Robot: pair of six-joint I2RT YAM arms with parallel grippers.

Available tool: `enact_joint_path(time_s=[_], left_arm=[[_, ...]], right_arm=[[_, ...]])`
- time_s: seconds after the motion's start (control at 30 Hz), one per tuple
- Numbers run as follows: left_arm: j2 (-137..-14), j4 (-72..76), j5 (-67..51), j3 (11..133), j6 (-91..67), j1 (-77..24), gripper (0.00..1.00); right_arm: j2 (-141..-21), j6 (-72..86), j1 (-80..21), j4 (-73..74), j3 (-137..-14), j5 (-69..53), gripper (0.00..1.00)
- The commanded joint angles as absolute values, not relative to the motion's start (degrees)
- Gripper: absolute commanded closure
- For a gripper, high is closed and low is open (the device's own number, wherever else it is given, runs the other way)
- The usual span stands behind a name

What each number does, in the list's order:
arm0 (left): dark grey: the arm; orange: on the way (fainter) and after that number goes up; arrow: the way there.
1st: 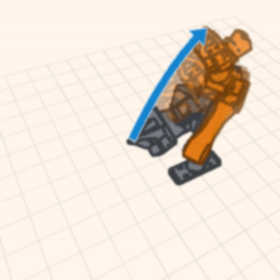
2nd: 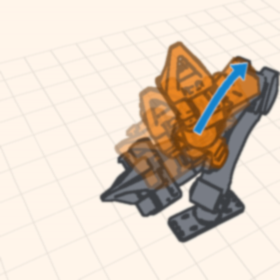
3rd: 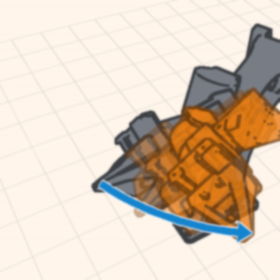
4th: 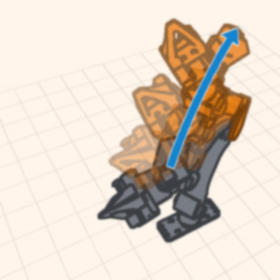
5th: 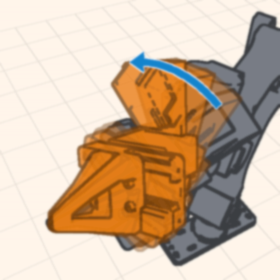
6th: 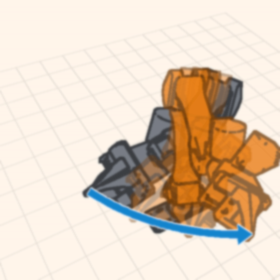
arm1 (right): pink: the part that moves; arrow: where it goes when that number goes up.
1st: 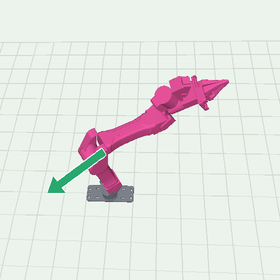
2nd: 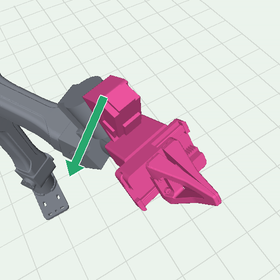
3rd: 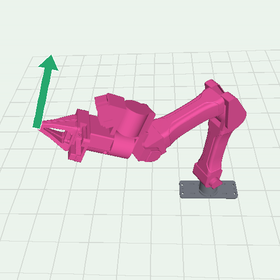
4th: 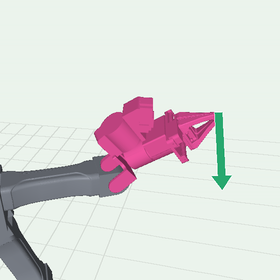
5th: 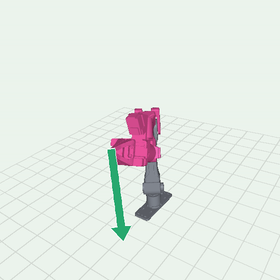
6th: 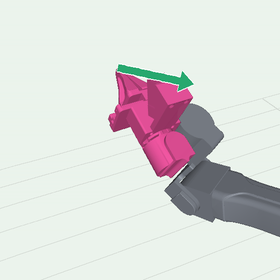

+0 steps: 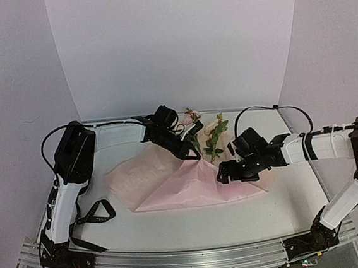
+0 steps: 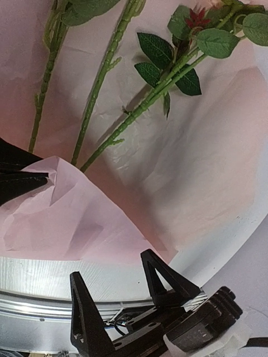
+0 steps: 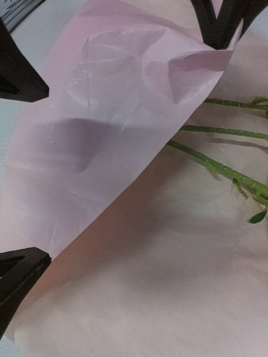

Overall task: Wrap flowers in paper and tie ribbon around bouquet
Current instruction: Fold the bottom corner of the flattened wrapping paper at the center of the board.

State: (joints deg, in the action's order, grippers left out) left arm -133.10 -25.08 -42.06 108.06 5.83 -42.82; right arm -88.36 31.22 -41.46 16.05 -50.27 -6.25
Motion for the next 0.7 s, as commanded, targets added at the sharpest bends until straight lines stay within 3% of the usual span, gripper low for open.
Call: enact_joint_path(time_s=[0.0, 0.4, 0.67], left_arm=[[-133.91, -23.22, -41.98, 111.29, 4.12, -41.89, 0.99], [-137.76, -22.12, -41.3, 116.63, 3.01, -41.14, 0.97], [-140.58, -22.59, -41.86, 120.06, 2.77, -41.13, 0.95]], right_arm=[[-89.87, 30.1, -41.4, 14.66, -53.18, -5.61, 0.07], [-86.87, 31.52, -40.59, 20.82, -53.04, -0.24, 0.1], [-84.65, 34.09, -41.29, 21.45, -51.25, -2.31, 0.25]])
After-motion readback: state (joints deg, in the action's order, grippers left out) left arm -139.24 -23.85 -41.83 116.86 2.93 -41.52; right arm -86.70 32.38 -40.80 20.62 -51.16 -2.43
